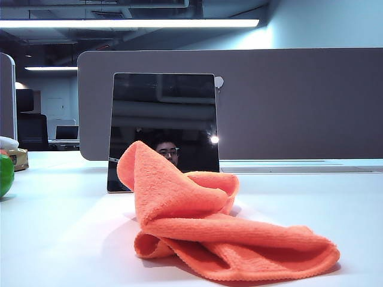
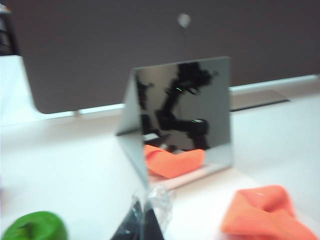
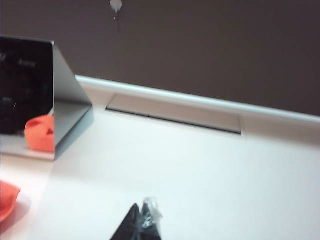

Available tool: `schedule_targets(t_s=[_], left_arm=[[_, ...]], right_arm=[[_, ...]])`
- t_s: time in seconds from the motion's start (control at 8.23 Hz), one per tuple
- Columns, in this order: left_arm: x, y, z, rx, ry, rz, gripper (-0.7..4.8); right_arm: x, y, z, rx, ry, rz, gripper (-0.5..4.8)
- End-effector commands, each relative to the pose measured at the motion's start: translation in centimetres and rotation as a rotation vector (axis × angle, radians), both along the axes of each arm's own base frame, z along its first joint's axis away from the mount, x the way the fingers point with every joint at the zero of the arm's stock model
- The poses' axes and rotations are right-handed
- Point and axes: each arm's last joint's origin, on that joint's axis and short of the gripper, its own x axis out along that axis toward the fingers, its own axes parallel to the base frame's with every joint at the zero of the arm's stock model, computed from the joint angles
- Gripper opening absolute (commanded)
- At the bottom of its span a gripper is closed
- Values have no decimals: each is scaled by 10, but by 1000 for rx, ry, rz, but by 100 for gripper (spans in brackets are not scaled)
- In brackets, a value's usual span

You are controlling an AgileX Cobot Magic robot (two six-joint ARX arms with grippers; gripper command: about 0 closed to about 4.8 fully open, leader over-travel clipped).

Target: Pick up the cloth from the table and use it to cover the mirror.

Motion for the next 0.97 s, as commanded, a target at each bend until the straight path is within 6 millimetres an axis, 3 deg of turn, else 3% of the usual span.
schedule_targets(t_s=[0.12,0.24,0.36,0.49,0.61,0.85,0.97], left_arm=[[6,-3,10,-6,39,-93,-5],[21,-7,12,-13,113,-195,-5],[24,-8,11,-16,133,-222,-5],[32,-12,8,-34,171,-375,-5],[37,-15,10,-45,152,-480,-5],[40,-21,13,-38,117,-533,-5],[40,-22,12,-38,121,-536,-5]], right_arm=[[3,0,17,-3,109,11,-6],[15,7,39,49,222,225,-6],[20,9,41,73,221,313,-6],[42,15,38,152,310,494,-6],[59,18,34,185,377,563,-5],[94,32,22,198,488,659,-5],[146,74,-5,186,621,826,-5]])
